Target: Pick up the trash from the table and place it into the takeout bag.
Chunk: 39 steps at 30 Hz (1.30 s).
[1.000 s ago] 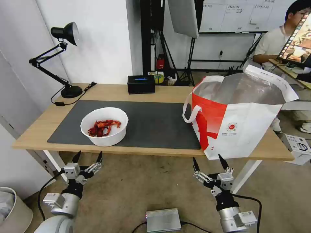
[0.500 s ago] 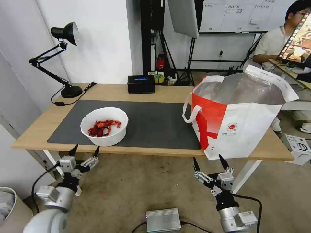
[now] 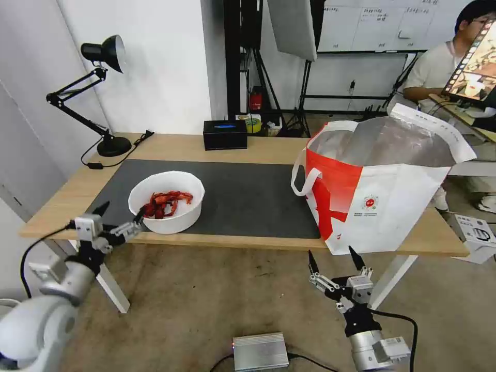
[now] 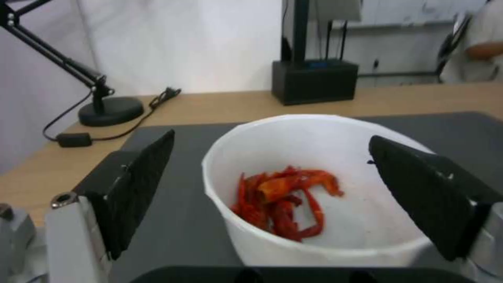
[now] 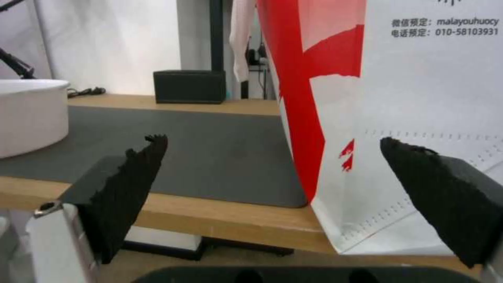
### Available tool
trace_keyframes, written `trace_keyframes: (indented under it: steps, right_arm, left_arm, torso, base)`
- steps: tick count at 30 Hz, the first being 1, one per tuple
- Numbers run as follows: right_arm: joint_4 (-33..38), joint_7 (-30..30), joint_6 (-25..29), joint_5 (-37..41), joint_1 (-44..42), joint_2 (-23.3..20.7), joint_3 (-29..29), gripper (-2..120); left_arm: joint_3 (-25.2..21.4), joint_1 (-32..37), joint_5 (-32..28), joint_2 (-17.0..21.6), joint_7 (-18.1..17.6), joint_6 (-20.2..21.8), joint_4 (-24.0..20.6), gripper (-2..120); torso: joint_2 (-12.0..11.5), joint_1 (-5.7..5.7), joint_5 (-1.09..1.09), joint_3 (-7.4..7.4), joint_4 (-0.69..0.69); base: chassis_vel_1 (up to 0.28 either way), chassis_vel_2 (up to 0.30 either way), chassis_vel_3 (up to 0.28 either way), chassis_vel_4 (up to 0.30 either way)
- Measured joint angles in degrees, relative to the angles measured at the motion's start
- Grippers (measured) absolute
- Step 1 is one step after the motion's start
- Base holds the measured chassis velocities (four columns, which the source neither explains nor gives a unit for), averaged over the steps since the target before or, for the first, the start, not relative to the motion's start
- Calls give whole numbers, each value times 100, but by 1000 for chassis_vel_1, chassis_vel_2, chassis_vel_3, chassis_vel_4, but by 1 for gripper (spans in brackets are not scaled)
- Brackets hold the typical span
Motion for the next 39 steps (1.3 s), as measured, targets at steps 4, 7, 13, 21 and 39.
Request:
trace_keyframes:
  steps: [4, 7, 13, 21, 39]
  right_arm:
    - [0, -1, 1, 0, 0, 0, 0, 100]
    - [0, -2, 1, 0, 1, 0, 0, 100]
    - [1, -2, 1, 0, 1, 0, 0, 100]
    - [0, -2, 0, 0, 1, 0, 0, 100]
    - [1, -2, 0, 0, 1, 0, 0, 100]
  left_arm:
    - [205, -326, -518, 558, -474, 342, 130, 100]
    - [334, -582, -889, 860, -610, 514, 258, 100]
    - [753, -1326, -1817, 1455, -746, 977, 578, 100]
    - [1590, -2323, -2610, 1887, -848, 1609, 1101, 100]
    - [3160, -4021, -2682, 1819, -997, 1755, 2686, 100]
  torso:
    - [0, 0, -1, 0, 1]
    - [0, 0, -1, 0, 1]
    - [0, 0, 0, 0, 1]
    - [0, 0, 1, 0, 0]
    - [1, 0, 0, 0, 1]
  base:
    - [0, 0, 0, 0]
    - [0, 0, 0, 0]
    - [0, 0, 0, 0]
    - [0, 0, 0, 0]
    - [0, 0, 0, 0]
